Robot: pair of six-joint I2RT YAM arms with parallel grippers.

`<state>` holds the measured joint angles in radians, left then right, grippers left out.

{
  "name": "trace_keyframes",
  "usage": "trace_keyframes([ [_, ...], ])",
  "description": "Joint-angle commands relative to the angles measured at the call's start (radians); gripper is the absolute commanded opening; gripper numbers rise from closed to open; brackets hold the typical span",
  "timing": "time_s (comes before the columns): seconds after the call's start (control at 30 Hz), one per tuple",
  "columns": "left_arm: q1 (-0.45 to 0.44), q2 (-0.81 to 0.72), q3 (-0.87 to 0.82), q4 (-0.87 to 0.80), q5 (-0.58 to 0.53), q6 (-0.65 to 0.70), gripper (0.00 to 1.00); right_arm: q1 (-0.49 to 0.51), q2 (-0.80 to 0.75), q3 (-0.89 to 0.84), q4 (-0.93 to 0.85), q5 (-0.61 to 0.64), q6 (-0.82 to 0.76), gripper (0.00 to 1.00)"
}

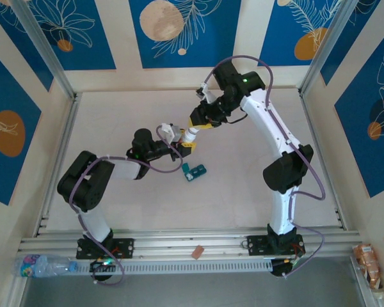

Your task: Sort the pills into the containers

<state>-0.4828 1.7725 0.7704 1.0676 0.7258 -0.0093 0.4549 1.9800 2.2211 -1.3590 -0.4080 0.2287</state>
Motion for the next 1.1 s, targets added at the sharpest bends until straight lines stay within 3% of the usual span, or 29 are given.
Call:
trace_keyframes([
  [0.0, -0.007, -0.046, -0.005, -0.006, 0.027, 0.041, 0.00, 0.009, 0.017, 0.016, -0.056, -0.010, -0.031, 0.33],
  [1.07, -0.054, -0.096, 0.016, -0.127, 0.031, 0.117, 0.00, -0.013, 0.029, -0.089, -0.039, -0.023, -0.074, 0.33],
])
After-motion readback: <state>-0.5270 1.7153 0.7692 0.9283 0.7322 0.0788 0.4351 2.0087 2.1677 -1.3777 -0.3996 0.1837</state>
